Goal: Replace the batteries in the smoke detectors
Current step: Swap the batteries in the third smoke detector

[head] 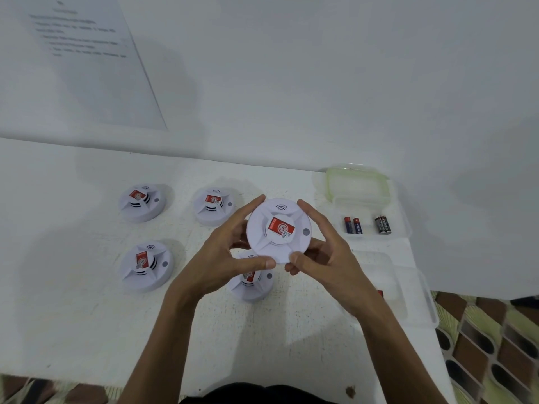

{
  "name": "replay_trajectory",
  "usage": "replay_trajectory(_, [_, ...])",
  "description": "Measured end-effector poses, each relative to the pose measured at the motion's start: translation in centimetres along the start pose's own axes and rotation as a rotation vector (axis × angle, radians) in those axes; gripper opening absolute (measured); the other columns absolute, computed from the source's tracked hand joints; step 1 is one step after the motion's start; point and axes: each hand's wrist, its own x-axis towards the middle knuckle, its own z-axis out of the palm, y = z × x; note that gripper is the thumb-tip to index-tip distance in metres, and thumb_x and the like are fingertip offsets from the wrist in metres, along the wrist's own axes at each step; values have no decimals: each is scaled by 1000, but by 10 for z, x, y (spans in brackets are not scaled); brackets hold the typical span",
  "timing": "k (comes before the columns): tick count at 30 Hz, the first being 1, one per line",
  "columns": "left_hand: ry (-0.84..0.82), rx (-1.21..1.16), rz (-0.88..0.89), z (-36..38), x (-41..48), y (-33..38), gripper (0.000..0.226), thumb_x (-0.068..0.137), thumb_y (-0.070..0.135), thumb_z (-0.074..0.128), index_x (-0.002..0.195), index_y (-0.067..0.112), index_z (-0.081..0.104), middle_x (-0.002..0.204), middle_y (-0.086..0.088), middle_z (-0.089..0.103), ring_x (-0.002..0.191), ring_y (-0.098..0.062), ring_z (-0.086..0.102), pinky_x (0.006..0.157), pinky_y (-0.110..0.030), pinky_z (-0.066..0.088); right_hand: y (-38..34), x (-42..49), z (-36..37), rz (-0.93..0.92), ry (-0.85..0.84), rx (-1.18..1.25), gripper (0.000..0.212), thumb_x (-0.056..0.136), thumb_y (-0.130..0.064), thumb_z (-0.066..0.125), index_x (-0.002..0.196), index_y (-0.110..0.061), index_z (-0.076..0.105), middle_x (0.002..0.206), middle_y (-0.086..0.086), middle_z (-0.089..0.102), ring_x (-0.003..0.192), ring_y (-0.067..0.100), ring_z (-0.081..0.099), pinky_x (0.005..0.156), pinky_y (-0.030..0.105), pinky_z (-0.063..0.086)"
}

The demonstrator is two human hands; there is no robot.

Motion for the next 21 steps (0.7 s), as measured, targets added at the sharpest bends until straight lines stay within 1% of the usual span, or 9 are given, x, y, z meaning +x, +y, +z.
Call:
replay_trajectory(2, [-1, -6, -6, 0, 0, -1, 88, 68, 39, 78, 138, 48, 26, 132, 29, 48, 120, -5, 52, 90, -23, 51, 0, 0, 0, 3, 0, 3, 76, 89, 1, 65, 145, -41, 34, 108, -1, 73, 80, 23, 72, 73, 26, 57])
replay_trajectory(5, [0, -9, -10, 1, 0, -2, 88, 68, 39, 78, 137, 50, 26, 132, 28, 49, 119, -5, 53, 89, -23, 51, 2, 1, 0, 1, 3, -3, 76, 89, 1, 65, 143, -42, 35, 108, -6, 73, 81, 23, 72, 72, 26, 57])
replay_trajectory(8, [-2, -17, -10, 1, 0, -2, 88, 67, 44, 78, 138, 49, 26, 134, 25, 49, 120, -8, 53, 91, -25, 51, 4, 2, 0, 0, 1, -4, 76, 89, 1, 65, 142, -44, 35, 108, -6, 72, 81, 24, 72, 72, 26, 57])
replay_trajectory(12, [-1, -15, -4, 1, 0, -3, 88, 66, 47, 77, 138, 50, 26, 133, 26, 49, 120, -7, 52, 91, -25, 51, 5, 2, -1, -9, -3, -9, 75, 89, 1, 65, 141, -44, 35, 109, -10, 72, 80, 24, 72, 72, 26, 57])
replay_trajectory(18, [-2, -8, 0, 1, 1, -4, 88, 66, 49, 76, 138, 51, 25, 133, 30, 47, 120, -6, 52, 90, -22, 50, 8, 4, -1, -9, 6, -12, 76, 89, 0, 66, 141, -45, 35, 110, -11, 71, 81, 24, 72, 72, 27, 58])
replay_trajectory(21, [-2, -8, -1, 1, 2, -6, 88, 67, 49, 76, 138, 50, 24, 133, 29, 47, 120, -6, 52, 92, -25, 51, 10, 5, -1, -6, 11, -10, 75, 88, 0, 66, 139, -47, 35, 110, -12, 71, 82, 24, 72, 72, 26, 58])
